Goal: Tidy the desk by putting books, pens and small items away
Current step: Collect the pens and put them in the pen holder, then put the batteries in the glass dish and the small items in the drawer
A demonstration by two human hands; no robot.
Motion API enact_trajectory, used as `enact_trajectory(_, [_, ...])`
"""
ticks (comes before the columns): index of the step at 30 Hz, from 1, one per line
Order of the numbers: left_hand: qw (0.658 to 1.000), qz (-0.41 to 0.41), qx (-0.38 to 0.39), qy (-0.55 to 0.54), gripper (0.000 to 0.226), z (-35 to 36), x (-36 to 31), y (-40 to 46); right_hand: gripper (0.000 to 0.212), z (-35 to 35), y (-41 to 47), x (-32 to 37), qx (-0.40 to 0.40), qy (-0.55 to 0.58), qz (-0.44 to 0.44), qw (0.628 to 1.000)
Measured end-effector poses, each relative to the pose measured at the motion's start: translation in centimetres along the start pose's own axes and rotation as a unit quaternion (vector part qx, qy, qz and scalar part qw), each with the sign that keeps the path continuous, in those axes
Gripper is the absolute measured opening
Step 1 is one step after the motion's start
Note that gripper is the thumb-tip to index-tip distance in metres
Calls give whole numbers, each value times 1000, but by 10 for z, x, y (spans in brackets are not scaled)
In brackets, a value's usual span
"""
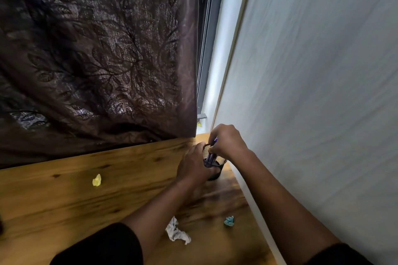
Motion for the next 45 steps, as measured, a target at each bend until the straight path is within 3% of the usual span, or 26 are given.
enact_trajectory(13, [999,7,-31,-14,89,-4,2,12,26,9,8,-10,-9,-12,-5,1000])
enact_trajectory(17, [1000,3,3,-14,103,-1,3,10,31,1,2,-14,-24,-9,7,1000])
enact_trajectory(22, [999,-19,39,-2,124,1,24,-5,25,-40,-24,14,-135,-32,-58,989])
enact_trajectory(27, [998,-51,27,-32,109,-12,55,-34,18,-48,-61,48,-163,10,-133,977])
enact_trajectory(33, [996,-69,-5,-50,89,-37,89,-94,17,9,-103,83,-61,54,-203,976])
enact_trajectory(38, [994,-89,7,57,77,-50,134,-153,33,106,-123,95,94,-12,-207,974])
enact_trajectory(41, [980,-135,18,144,86,-55,179,-191,40,167,-144,107,203,-61,-219,952])
enact_trajectory(45, [955,-203,37,212,100,-75,239,-250,65,253,-153,113,278,-93,-252,922])
Point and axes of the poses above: each hand's wrist, its own y-axis towards the middle knuckle, its own z-axis out of the palm, x = y × z, the point moved 10 cm from there along y, towards the middle knuckle, and after that the axes turned 10 degrees about y, right-handed, at the moved point
